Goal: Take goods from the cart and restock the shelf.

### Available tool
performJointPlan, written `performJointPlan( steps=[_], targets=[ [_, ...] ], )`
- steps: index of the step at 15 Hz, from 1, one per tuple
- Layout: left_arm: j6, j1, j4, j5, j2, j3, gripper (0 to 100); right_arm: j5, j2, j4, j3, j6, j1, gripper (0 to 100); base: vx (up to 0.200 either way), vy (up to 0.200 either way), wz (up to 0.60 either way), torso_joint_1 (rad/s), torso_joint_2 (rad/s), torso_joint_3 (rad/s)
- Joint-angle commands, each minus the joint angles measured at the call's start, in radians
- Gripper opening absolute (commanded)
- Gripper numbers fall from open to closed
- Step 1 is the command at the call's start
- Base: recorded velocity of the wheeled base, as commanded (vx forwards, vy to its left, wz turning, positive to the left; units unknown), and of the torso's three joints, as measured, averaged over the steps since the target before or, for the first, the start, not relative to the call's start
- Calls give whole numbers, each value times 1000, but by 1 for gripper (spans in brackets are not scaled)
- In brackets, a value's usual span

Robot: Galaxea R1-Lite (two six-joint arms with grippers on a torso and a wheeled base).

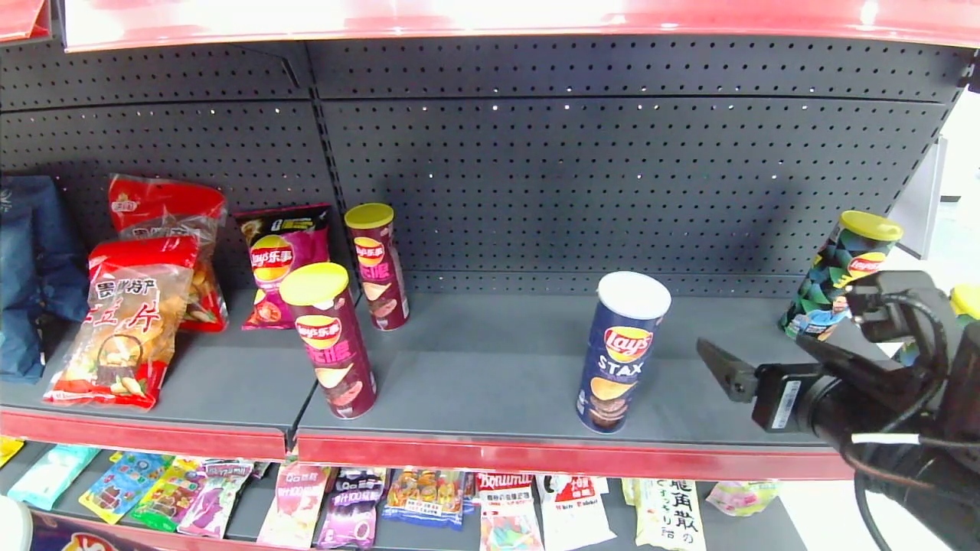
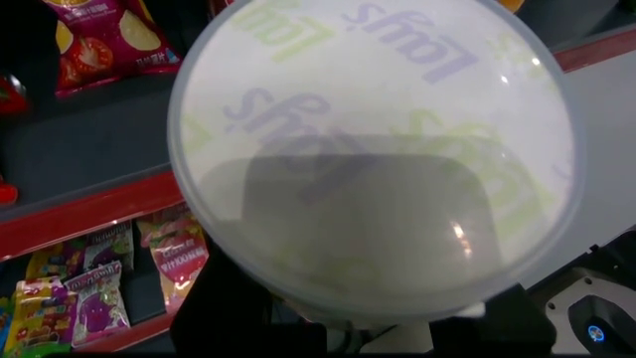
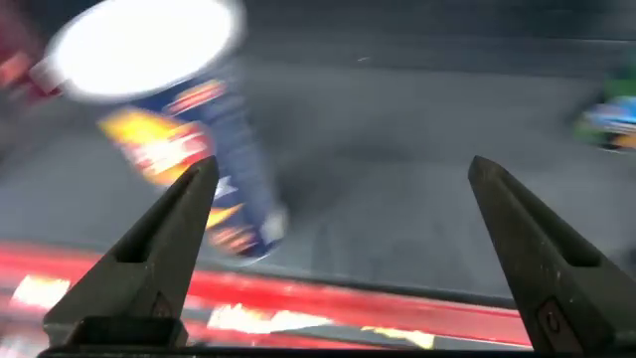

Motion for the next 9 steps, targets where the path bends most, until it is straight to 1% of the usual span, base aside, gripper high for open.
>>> performJointPlan(
  steps=[1,3,4,5,7,8,9],
  targets=[
    [0,0,0,1,6,-1,0,-2,-55,0,-26,-13,-146,100,0,0,0,0,0,0],
    [0,0,0,1,6,-1,0,3,-129,8,-10,-70,-298,100,0,0,0,0,0,0],
    [0,0,0,1,6,-1,0,8,-155,11,-4,-89,-330,100,0,0,0,0,0,0],
    [0,0,0,-3,6,1,0,54,-227,12,13,-151,-413,100,0,0,0,0,0,0],
    [0,0,0,-4,8,2,0,72,-290,31,42,-175,-431,100,0,0,0,0,0,0],
    [0,0,-2,-4,9,2,0,77,-343,48,68,-206,-430,100,0,0,0,0,0,0],
    [0,0,-3,-6,9,-1,0,112,-415,71,100,-260,-430,100,0,0,0,0,0,0]
  ],
)
